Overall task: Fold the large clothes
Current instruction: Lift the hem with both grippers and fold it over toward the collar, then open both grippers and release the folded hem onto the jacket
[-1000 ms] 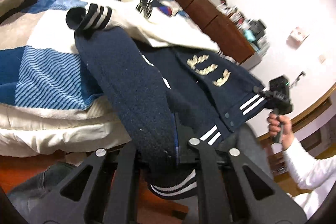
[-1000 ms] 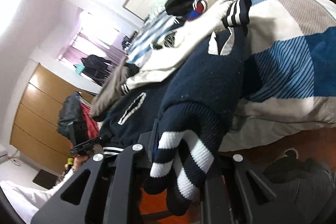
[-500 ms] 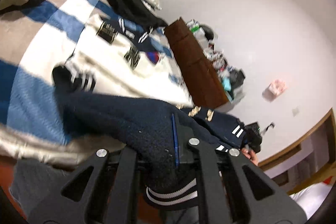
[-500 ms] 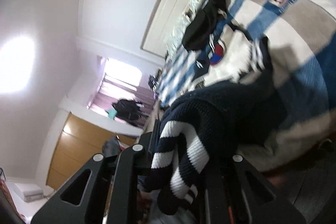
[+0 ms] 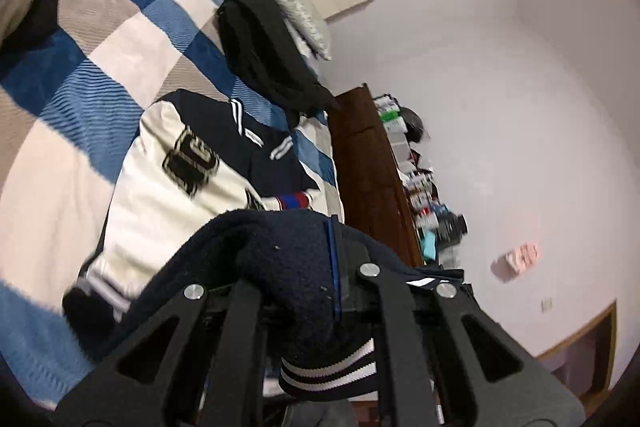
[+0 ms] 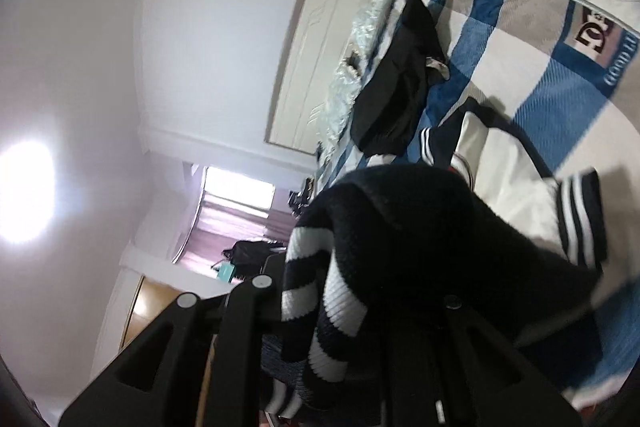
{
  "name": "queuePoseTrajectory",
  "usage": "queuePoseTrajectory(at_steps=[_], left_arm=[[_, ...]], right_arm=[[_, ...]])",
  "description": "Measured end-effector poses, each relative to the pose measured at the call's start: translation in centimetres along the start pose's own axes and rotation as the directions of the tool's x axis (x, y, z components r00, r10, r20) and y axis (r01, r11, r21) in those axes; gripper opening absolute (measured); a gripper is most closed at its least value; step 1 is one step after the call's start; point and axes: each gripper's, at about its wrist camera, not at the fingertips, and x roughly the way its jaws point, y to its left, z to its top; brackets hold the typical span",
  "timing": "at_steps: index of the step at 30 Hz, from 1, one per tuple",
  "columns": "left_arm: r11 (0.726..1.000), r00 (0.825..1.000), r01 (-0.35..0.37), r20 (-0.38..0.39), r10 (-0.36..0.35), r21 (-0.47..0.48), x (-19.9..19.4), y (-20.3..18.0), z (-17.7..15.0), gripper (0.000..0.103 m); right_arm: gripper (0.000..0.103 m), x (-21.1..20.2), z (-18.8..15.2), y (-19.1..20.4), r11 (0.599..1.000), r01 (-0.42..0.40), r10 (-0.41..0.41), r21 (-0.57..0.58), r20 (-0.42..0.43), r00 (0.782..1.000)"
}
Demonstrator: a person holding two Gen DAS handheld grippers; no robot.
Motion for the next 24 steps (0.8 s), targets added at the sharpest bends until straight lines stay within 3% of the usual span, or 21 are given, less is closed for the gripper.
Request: queuePoseTrajectory(at_steps=[5,10,17,20,24], left_arm=[[0.995,0.997,-0.079,-0.011,0.079,-0.056,5.6,3.3,5.7,0.008],[0.976,0.983,-0.183,-0.040,0.179,-0.115,11.0,8.5,10.4,0.008],[0.942,0.952,-0.300,-0.110,0.285,-0.153,17.2,15.1,15.8,0.008],[0.922,0.930,-0.353,-0.166,0.328,-0.160,18.7,17.2,16.4,0.008],[0.911,0.912,-0.387,-0.201,0.356,-0.143,19.2,17.8,16.0,0.009]], right_arm=[[0.015,7.4,5.4,-2.0,0.994,0.106,-0.107,-0.013,-0.027,0.994],[0.015,15.8,9.9,-5.2,0.975,0.222,-0.223,-0.030,-0.086,0.971],[0.015,26.7,15.1,-12.9,0.923,0.384,-0.379,-0.015,-0.203,0.903],[0.015,28.8,15.4,-15.7,0.895,0.447,-0.434,-0.002,-0.248,0.866],[0.016,29.2,15.1,-16.7,0.880,0.476,-0.455,0.005,-0.281,0.845]])
